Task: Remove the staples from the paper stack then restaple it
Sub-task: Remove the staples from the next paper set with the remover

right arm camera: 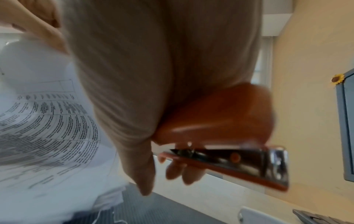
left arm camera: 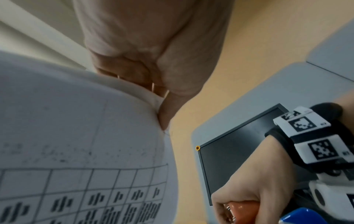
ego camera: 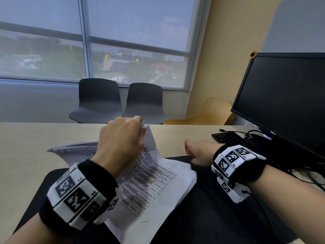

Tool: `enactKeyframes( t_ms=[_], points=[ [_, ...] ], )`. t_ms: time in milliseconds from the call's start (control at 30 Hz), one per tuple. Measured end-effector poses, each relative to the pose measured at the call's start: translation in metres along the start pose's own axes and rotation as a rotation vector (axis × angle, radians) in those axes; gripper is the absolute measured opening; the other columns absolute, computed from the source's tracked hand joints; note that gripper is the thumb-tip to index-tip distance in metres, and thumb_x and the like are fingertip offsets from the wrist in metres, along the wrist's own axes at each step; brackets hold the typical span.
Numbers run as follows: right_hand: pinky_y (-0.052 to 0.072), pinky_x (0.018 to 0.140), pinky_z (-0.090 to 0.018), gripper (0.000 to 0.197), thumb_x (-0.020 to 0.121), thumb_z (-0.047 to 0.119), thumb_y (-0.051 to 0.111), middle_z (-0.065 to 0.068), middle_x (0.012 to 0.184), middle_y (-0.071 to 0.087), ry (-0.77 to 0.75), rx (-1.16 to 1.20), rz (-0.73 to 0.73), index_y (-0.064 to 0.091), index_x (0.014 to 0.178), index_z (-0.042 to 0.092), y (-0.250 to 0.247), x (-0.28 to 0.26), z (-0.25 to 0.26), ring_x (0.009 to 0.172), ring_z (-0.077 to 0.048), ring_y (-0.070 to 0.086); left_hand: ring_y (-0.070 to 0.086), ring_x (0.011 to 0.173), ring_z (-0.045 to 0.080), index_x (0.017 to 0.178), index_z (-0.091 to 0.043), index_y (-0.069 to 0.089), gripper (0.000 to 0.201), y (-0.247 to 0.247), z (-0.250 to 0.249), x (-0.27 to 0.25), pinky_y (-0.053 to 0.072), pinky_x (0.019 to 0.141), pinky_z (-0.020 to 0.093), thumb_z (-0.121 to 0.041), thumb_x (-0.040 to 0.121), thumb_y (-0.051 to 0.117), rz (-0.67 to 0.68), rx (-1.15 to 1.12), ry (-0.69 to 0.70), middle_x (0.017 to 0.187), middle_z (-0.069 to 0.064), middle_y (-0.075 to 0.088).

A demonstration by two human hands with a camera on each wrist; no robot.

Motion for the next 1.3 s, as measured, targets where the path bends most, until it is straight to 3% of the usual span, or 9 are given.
enactKeyframes(
  t_ms=[133, 333, 433, 500, 633, 700, 867, 1000, 1300],
  points=[
    [0.041, 0.077, -0.03, 0.039, 0.091, 0.012, 0.062, -0.005, 0.115, 0.058, 0.006, 0.002, 0.022, 0.043, 0.125, 0.013, 0.0, 0.001, -0.004, 0.094, -0.021, 0.05, 0.05, 0.076, 0.021, 0.087, -0.021, 0.05, 0.022, 0.001, 0.008, 0.003, 0.035, 0.064, 0.033, -0.038, 0.101, 0.047, -0.038, -0.09, -0.028, 0.082, -0.005, 0.056],
    [0.043, 0.08, -0.029, 0.031, 0.09, 0.018, 0.065, -0.001, 0.109, 0.06, -0.005, -0.051, 0.053, 0.057, 0.119, 0.019, -0.003, 0.004, -0.007, 0.094, -0.019, 0.049, 0.062, 0.068, 0.032, 0.075, -0.01, 0.071, 0.037, 0.005, 0.039, 0.01, 0.054, 0.061, 0.042, -0.042, 0.092, 0.064, 0.053, -0.495, -0.187, 0.07, 0.01, 0.068],
    [0.037, 0.078, -0.027, 0.019, 0.093, 0.033, 0.062, 0.01, 0.086, 0.049, 0.011, 0.009, 0.005, 0.052, 0.104, 0.021, -0.006, 0.003, -0.007, 0.092, -0.016, 0.047, 0.061, 0.059, 0.029, 0.076, -0.007, 0.075, 0.035, 0.001, 0.053, 0.011, 0.047, 0.054, 0.033, -0.038, 0.091, 0.068, 0.066, -0.678, -0.269, 0.074, 0.018, 0.071],
    [0.038, 0.076, -0.027, 0.02, 0.092, 0.036, 0.063, 0.011, 0.084, 0.048, -0.039, 0.118, -0.109, 0.049, 0.097, 0.022, -0.015, 0.001, -0.001, 0.09, -0.016, 0.051, 0.059, 0.055, 0.022, 0.077, -0.007, 0.076, 0.033, 0.001, 0.057, 0.012, 0.045, 0.05, 0.027, -0.035, 0.091, 0.068, 0.085, -0.721, -0.304, 0.076, 0.017, 0.072],
    [0.052, 0.071, -0.037, 0.023, 0.084, 0.034, 0.074, 0.003, 0.08, 0.065, -0.283, 0.525, -0.559, 0.061, 0.089, 0.015, -0.057, -0.017, 0.033, 0.075, -0.019, 0.063, 0.065, 0.065, 0.035, 0.079, -0.005, 0.076, 0.035, 0.003, 0.057, 0.012, 0.046, 0.055, 0.031, -0.036, 0.091, 0.067, 0.097, -0.719, -0.3, 0.077, 0.018, 0.072],
    [0.056, 0.069, -0.041, 0.023, 0.083, 0.037, 0.075, 0.003, 0.078, 0.067, -0.407, 0.647, -0.673, 0.065, 0.089, 0.017, -0.076, -0.029, 0.059, 0.072, -0.018, 0.066, 0.067, 0.069, 0.038, 0.076, -0.005, 0.076, 0.036, 0.003, 0.055, 0.013, 0.047, 0.056, 0.033, -0.036, 0.091, 0.067, 0.081, -0.706, -0.28, 0.075, 0.018, 0.071],
    [0.05, 0.066, -0.031, 0.022, 0.084, 0.037, 0.073, 0.004, 0.075, 0.068, -0.557, 0.565, -0.797, 0.069, 0.088, 0.016, -0.096, -0.041, 0.105, 0.069, -0.012, 0.063, 0.052, 0.052, 0.02, 0.067, -0.004, 0.071, 0.039, -0.001, 0.051, 0.013, 0.044, 0.052, 0.033, -0.036, 0.089, 0.067, 0.055, -0.704, -0.246, 0.063, 0.018, 0.064],
    [0.05, 0.064, -0.037, 0.019, 0.083, 0.037, 0.068, 0.004, 0.071, 0.066, -0.512, 0.497, -0.833, 0.067, 0.083, 0.017, -0.094, -0.034, 0.115, 0.066, -0.016, 0.06, 0.047, 0.054, 0.019, 0.07, -0.001, 0.069, 0.044, -0.002, 0.051, 0.013, 0.04, 0.053, 0.033, -0.043, 0.083, 0.063, 0.057, -0.709, -0.225, 0.07, 0.024, 0.063],
    [0.047, 0.063, -0.035, 0.017, 0.086, 0.033, 0.063, 0.001, 0.075, 0.066, -0.48, 0.265, -0.86, 0.063, 0.081, 0.017, -0.09, -0.036, 0.123, 0.069, -0.021, 0.06, 0.046, 0.059, 0.021, 0.072, 0.002, 0.066, 0.04, -0.001, 0.053, 0.016, 0.034, 0.053, 0.03, -0.03, 0.093, 0.058, 0.04, -0.574, -0.229, 0.073, 0.023, 0.064]
  ],
)
Point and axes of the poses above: each hand's wrist, its own x-axis towards the middle knuckle, its own y-axis out of the palm, z = x × y, the point moved 6 cm from there along x, towards the middle knuckle
